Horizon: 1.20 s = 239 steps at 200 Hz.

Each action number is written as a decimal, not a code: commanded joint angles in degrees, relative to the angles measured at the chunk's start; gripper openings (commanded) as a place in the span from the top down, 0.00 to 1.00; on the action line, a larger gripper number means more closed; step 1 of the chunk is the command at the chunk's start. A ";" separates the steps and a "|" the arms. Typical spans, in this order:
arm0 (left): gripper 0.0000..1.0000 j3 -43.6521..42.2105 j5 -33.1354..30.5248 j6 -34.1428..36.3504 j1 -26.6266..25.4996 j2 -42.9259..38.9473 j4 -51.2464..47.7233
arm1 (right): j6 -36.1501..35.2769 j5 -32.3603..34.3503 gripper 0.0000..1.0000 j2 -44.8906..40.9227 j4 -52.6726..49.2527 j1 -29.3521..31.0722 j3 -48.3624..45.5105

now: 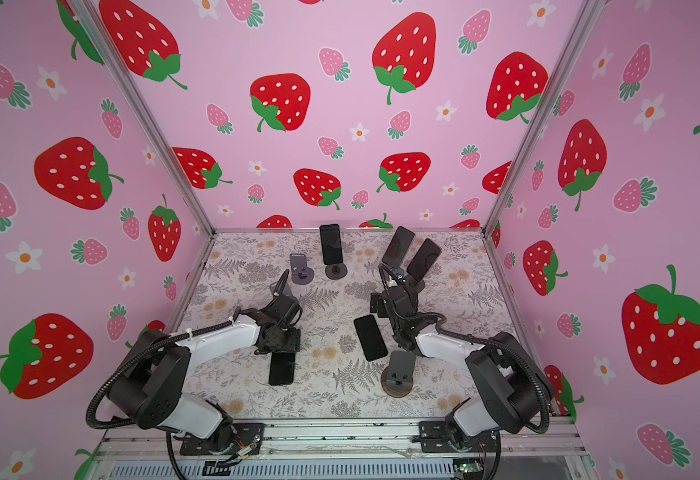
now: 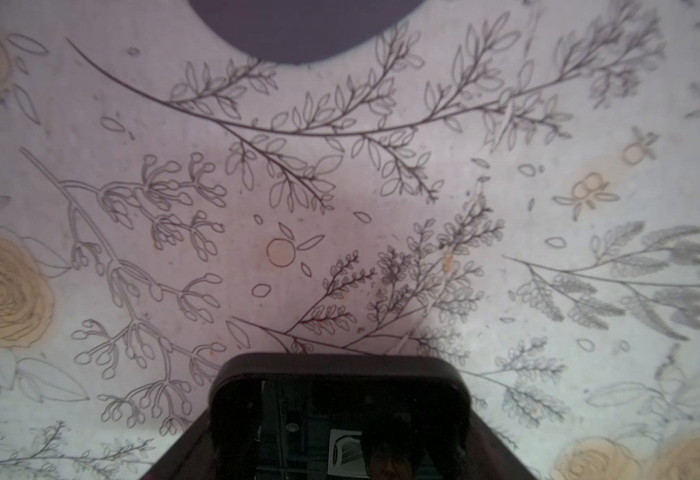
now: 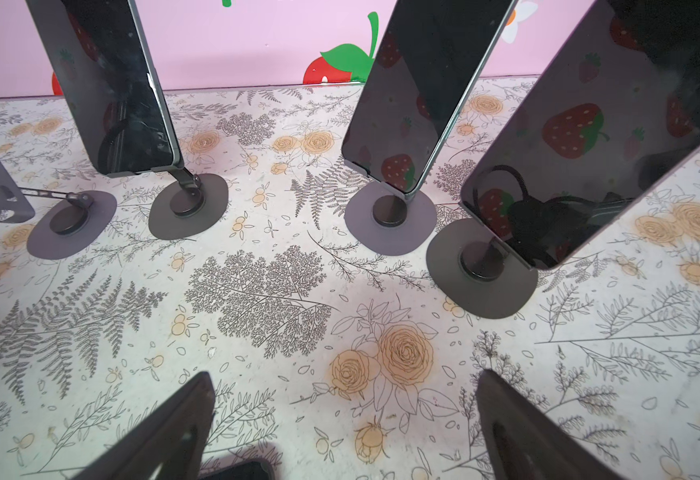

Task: Remove the phone from the phone stand

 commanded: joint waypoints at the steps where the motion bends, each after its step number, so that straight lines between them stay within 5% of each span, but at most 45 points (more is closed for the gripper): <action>1: 0.39 -0.24 1.91 1.23 0.57 3.39 -0.98 | 0.76 1.21 0.00 -0.59 -0.64 -0.20 0.55; 239: 0.24 0.65 3.62 1.17 0.91 6.30 -0.64 | -0.30 1.53 0.00 -0.02 0.12 -0.28 0.13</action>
